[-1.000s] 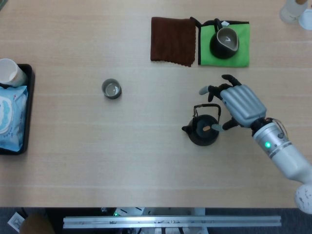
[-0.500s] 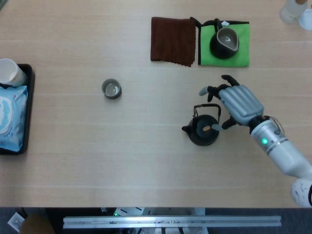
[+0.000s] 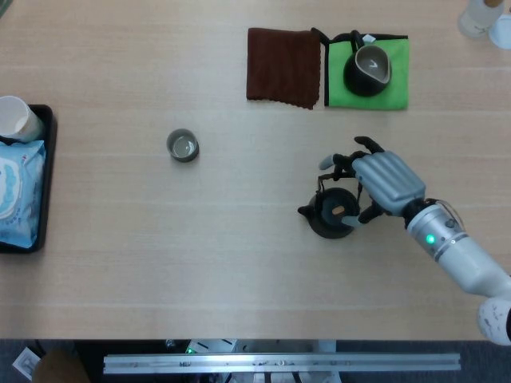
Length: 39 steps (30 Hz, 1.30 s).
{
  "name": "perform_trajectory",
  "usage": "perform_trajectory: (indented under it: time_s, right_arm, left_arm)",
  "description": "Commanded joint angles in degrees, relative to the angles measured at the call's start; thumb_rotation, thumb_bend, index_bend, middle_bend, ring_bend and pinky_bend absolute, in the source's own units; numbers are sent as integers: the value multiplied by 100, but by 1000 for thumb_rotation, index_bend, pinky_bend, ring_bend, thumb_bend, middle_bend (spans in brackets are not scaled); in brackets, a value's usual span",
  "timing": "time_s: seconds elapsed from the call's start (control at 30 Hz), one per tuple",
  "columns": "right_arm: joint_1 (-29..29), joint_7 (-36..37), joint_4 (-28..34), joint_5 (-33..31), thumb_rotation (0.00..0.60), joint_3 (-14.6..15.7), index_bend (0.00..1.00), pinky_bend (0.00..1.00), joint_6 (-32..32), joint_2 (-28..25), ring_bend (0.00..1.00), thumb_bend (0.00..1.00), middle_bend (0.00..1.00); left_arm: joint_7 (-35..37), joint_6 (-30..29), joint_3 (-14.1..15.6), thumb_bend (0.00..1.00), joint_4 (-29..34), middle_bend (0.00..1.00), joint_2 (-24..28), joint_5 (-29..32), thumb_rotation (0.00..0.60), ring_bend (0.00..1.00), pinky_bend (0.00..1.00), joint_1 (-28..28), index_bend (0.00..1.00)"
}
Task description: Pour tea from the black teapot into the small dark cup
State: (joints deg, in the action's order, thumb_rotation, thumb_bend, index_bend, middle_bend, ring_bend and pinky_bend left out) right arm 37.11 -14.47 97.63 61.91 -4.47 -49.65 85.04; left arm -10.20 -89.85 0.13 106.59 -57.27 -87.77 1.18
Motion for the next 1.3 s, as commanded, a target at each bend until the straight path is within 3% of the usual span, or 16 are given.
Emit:
perform_trajectory:
  time_s: [0.03, 0.43, 0.57, 0.8, 0.87, 0.93, 1.03, 1.3]
  right_arm:
    - [-102, 106, 195, 240, 600, 93, 257, 64, -135, -140, 310, 0, 401]
    - [-348, -22, 786, 1033, 600, 654, 257, 74, -310, -619, 313, 0, 401]
    - [-364, -81, 793, 1035, 600, 697, 257, 251, -296, -640, 315, 0, 386]
    - [-344, -241, 911, 956, 600, 801, 257, 317, -159, -677, 308, 0, 372]
    - [-350, -290, 940, 927, 600, 813, 257, 267, -165, -678, 309, 0, 372]
    - [-359, -336, 974, 905, 600, 819, 257, 138, -183, -679, 309, 0, 372]
    - [-380, -415, 1038, 917, 600, 850, 256, 27, -221, -694, 308, 0, 372]
    - [-431, -718, 1096, 909, 600, 959, 282, 0, -291, -655, 308, 0, 378]
  left_arm:
    - [7, -5, 7, 405, -4, 282, 1, -9, 600, 264, 273, 7, 279]
    - [73, -88, 40, 405, -7, 282, 32, -73, 600, 265, 273, 71, 279]
    - [79, -107, 50, 405, 4, 282, 37, -113, 600, 264, 273, 81, 279]
    - [64, -137, 44, 405, 13, 282, 58, -122, 600, 264, 273, 99, 279]
    - [63, -136, 45, 405, 17, 282, 63, -122, 600, 264, 273, 102, 279]
    - [66, -136, 46, 405, 17, 281, 67, -129, 600, 264, 273, 103, 279]
    - [65, -127, 49, 406, 17, 281, 66, -134, 600, 264, 268, 101, 279]
    - [72, -90, 55, 405, 3, 281, 63, -160, 600, 265, 261, 84, 279]
